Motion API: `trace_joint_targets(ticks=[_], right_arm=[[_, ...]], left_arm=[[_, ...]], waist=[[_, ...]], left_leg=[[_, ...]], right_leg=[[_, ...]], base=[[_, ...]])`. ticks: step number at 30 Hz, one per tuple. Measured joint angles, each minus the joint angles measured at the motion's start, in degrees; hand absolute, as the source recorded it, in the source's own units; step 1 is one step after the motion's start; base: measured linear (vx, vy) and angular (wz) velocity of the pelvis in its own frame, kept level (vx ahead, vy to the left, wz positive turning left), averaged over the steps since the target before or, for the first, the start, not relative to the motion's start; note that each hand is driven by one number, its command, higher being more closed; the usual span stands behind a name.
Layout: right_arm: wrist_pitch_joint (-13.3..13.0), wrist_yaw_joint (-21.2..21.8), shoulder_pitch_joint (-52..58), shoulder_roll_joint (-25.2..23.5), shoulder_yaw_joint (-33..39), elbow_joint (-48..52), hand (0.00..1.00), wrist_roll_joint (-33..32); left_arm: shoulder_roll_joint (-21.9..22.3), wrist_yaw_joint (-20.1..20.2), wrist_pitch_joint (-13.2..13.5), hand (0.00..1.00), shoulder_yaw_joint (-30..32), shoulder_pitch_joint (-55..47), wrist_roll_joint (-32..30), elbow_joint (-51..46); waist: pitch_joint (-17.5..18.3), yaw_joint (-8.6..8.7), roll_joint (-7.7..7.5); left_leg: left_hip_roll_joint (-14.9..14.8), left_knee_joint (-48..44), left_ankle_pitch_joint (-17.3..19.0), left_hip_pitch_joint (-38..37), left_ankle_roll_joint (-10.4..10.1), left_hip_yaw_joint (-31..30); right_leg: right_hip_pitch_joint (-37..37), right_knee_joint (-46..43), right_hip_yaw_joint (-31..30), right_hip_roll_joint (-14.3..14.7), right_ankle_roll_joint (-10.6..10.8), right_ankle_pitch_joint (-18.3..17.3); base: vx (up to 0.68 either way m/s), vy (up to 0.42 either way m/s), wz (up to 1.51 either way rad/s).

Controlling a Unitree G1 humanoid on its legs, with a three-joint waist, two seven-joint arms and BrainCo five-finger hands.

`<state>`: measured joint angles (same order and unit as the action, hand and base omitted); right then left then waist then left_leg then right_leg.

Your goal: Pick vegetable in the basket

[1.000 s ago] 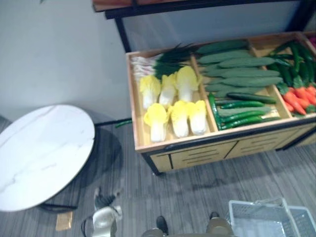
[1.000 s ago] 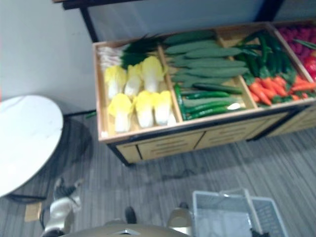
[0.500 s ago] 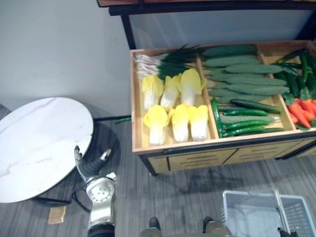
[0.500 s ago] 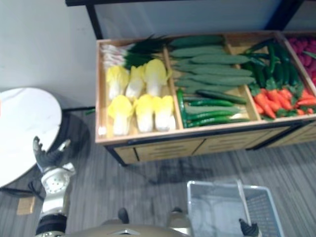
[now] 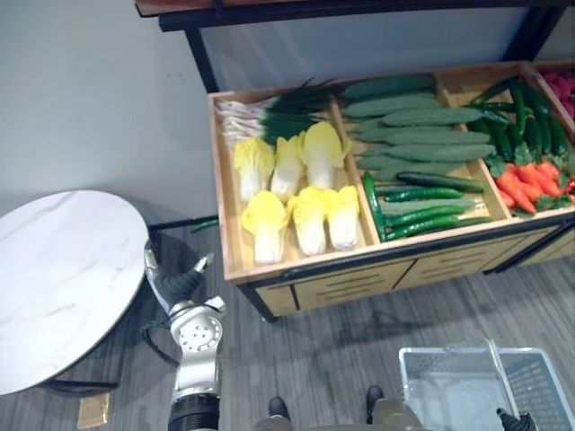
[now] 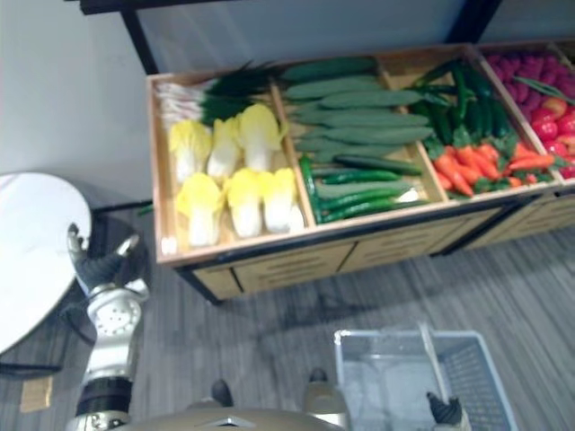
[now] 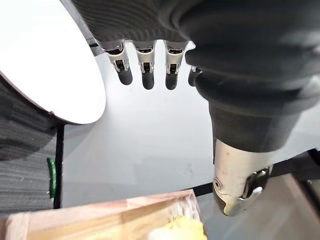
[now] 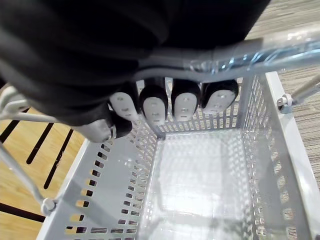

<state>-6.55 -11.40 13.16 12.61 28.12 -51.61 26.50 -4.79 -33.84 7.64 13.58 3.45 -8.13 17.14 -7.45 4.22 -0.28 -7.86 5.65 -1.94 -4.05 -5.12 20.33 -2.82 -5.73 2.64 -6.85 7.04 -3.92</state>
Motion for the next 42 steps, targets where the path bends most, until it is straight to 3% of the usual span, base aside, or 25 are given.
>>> trace_joint_targets(ticks=[10,28,42], right_arm=[[0.0,-0.2,-2.3,1.2,-4.4,0.7,1.00,0.0],[-1.4,-3.1,-4.9,2.4,-8.4,-0.6,1.00,0.0],[-1.4,-4.3,-6.9,2.4,-8.4,-1.1,1.00,-0.3]], left_arm=[[-1.1,-0.1,-1.2,0.00,-0.9,7.8,0.1,13.8],[-1.9,-2.4,-1.6,0.00,-6.3,13.4,-2.2,15.3],[-2.1,-2.5,-1.6,0.00,-7.0,15.5,-2.2,18.1]], waist=[[0.0,0.38,0.07],[-2.4,0.42,0.37],[-4.6,0.42,0.34]], left_leg=[[-1.2,-0.1,-0.2,1.8,-0.6,2.5],[-1.3,-0.1,-0.3,3.1,-0.8,2.9],[-1.2,-0.1,-0.3,3.8,-0.8,4.4]], right_leg=[[-3.3,0.7,-2.5,1.6,-0.6,1.3],[-5.0,0.5,-3.2,1.8,-0.7,1.7],[-6.4,0.8,-4.5,1.9,-0.6,2.4]], base=[[0.00,-0.018,-0.16],[0.00,-0.003,-0.01],[0.01,-0.003,-0.04]])
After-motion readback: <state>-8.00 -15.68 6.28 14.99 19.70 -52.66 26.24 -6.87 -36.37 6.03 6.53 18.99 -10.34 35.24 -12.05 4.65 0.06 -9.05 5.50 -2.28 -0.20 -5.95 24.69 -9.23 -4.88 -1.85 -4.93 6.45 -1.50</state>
